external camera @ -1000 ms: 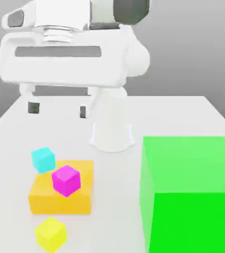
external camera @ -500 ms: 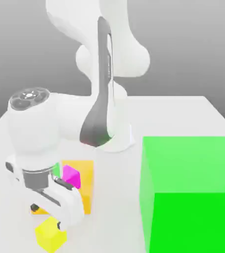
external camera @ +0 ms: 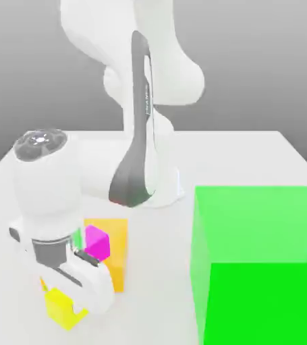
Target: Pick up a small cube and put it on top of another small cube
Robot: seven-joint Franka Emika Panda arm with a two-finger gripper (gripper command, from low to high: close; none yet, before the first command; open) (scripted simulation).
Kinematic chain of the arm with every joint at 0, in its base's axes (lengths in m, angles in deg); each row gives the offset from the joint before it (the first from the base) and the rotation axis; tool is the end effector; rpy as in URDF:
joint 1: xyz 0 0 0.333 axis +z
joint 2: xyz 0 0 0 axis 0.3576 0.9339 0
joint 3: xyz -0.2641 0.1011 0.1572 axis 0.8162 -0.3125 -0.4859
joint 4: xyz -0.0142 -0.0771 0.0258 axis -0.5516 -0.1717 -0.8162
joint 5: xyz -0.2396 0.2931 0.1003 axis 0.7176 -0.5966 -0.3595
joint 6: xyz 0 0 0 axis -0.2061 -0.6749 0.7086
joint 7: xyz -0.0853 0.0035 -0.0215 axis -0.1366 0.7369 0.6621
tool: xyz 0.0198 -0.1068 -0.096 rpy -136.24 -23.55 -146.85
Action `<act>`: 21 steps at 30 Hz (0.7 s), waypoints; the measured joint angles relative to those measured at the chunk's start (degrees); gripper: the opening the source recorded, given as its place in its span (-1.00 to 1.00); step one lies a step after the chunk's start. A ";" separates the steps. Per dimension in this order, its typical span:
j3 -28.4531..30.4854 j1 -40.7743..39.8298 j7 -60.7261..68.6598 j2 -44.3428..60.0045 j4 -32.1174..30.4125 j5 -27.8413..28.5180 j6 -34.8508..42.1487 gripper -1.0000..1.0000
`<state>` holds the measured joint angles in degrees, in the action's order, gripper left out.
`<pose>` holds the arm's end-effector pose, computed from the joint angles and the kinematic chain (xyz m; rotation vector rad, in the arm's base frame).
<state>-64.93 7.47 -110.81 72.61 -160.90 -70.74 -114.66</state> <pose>0.4545 -0.1461 0.1814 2.4353 -1.9768 0.0038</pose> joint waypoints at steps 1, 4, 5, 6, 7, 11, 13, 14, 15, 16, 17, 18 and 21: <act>0.02 -0.17 1.52 -2.08 -1.04 0.69 1.03 -1.00; 0.24 -0.61 6.74 -8.32 -4.26 2.29 4.03 -1.00; 0.18 -0.82 8.62 -10.40 -5.35 2.68 5.02 -1.00; 0.29 -0.89 10.54 -12.48 -6.44 3.00 5.99 -1.00; 0.46 -0.86 12.52 -14.56 -7.52 3.28 6.99 -1.00; 1.24 -0.50 20.63 -22.89 -11.87 4.03 10.95 -1.00; 1.82 -0.16 24.79 -27.04 -14.04 4.29 12.95 -1.00; 2.13 0.02 26.88 -29.12 -15.13 4.40 13.94 -1.00; 2.46 0.23 28.94 -31.15 -16.21 4.52 14.89 -1.00; 2.67 0.37 30.01 -31.08 -16.96 4.49 14.07 -1.00; 2.82 0.47 30.61 -30.02 -17.57 4.40 12.41 -1.00; 2.92 0.55 30.98 -28.47 -18.09 4.27 10.34 -1.00; 3.19 0.76 31.55 -23.10 -19.43 3.87 3.65 1.00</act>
<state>-61.74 8.23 -79.26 49.51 -180.33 -66.88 -111.02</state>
